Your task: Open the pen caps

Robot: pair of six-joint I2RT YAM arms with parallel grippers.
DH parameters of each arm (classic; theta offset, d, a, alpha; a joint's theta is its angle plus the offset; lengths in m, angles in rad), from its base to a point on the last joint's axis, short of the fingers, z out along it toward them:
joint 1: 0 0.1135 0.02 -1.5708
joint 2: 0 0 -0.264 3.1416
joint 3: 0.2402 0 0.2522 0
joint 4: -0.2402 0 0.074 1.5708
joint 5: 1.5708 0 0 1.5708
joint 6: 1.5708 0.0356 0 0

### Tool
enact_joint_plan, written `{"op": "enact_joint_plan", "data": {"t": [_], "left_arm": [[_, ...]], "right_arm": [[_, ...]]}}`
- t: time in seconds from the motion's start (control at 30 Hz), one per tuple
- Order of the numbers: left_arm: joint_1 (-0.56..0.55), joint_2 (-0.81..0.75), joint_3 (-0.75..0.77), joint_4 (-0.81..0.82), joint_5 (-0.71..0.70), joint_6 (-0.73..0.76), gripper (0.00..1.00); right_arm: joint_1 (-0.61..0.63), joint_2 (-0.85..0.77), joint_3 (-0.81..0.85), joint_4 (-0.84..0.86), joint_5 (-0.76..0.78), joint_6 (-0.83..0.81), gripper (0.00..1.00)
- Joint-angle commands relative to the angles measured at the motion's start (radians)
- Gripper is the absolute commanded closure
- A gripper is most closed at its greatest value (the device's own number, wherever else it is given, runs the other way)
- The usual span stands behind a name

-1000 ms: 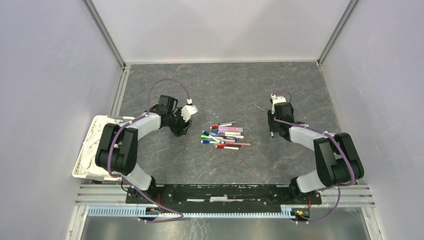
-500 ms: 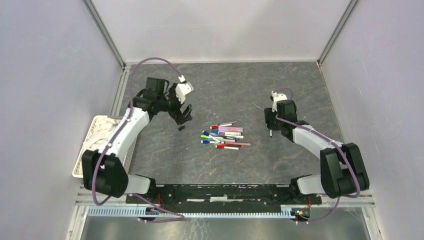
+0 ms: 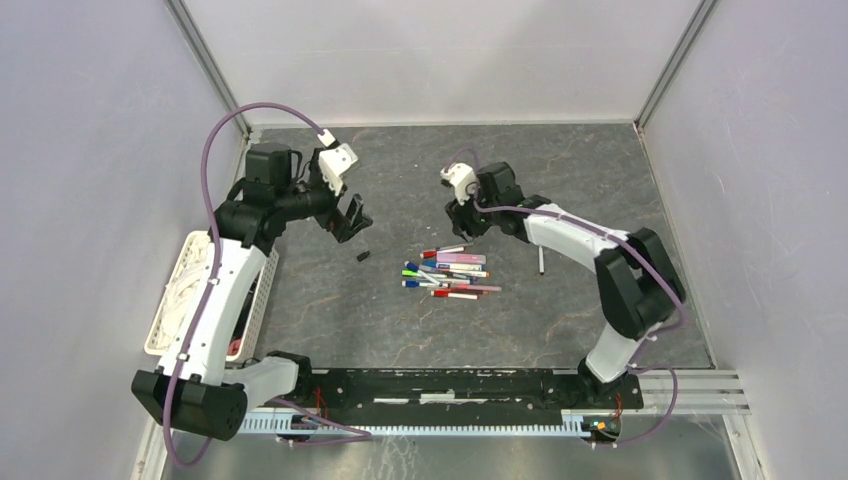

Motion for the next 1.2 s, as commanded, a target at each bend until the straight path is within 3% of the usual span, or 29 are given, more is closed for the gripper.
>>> {"op": "enact_joint_plan", "data": {"t": [0.0,0.17,0.33,0.6,0.97,1.17], "left_arm": [[0.014,-0.003,0.014,-0.099,0.054,-0.014,0.00],[0.024,0.000,-0.021,-0.124,0.081,0.009,0.00],[0.025,0.012,-0.034,-0.134,0.107,0.025,0.00],[0.026,0.016,-0.022,-0.175,0.113,0.061,0.00],[0.026,0.010,-0.021,-0.203,0.131,0.092,0.00],[0.026,0.014,-0.018,-0.223,0.148,0.114,0.00]], "right_arm": [[0.016,0.085,0.057,-0.050,-0.090,-0.136,0.46],[0.063,0.107,0.061,-0.040,-0.137,-0.157,0.50],[0.098,0.122,0.011,-0.045,-0.114,-0.166,0.57],[0.097,0.106,-0.057,-0.009,-0.030,-0.157,0.61],[0.070,0.106,-0.077,-0.027,-0.036,-0.151,0.59],[0.067,0.077,-0.171,0.006,-0.045,-0.123,0.58]]}}
